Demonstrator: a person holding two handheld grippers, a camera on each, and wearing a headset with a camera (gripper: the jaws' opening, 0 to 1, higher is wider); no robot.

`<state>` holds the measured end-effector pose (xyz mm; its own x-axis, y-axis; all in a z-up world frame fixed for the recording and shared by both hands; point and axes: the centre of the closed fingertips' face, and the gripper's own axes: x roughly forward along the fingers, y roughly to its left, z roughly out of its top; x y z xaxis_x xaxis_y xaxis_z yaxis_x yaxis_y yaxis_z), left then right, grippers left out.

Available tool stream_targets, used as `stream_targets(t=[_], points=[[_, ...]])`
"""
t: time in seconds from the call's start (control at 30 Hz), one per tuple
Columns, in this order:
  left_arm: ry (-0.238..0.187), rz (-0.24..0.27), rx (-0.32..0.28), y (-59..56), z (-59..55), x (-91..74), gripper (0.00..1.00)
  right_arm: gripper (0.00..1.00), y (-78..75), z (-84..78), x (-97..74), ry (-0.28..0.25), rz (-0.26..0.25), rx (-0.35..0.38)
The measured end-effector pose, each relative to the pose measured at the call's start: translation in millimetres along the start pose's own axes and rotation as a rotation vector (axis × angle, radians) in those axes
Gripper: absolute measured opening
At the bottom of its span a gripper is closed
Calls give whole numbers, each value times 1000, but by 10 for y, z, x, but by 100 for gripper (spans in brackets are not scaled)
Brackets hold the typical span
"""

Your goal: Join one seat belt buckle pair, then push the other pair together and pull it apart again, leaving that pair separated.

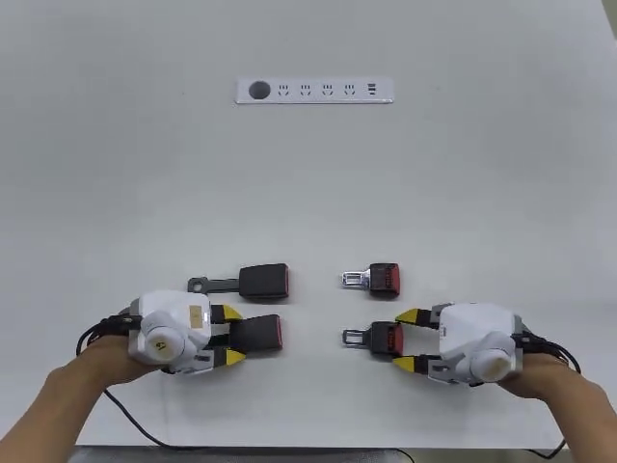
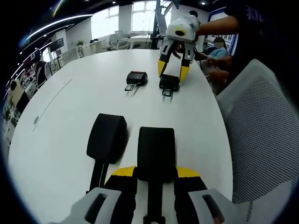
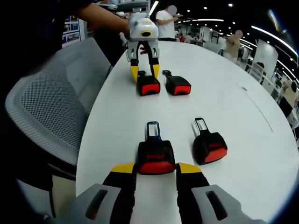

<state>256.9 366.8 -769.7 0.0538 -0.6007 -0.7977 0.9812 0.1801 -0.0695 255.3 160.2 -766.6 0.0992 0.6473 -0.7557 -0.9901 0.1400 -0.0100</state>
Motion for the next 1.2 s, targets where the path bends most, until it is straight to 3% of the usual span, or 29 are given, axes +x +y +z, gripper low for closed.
stream_targets(t=[0.6, 1.2], points=[[21, -32, 36, -8, 26, -7, 31, 30, -1, 18, 7, 4, 15, -22], [48, -49, 35, 2, -18, 3, 30, 29, -20, 199, 123, -12, 15, -29]])
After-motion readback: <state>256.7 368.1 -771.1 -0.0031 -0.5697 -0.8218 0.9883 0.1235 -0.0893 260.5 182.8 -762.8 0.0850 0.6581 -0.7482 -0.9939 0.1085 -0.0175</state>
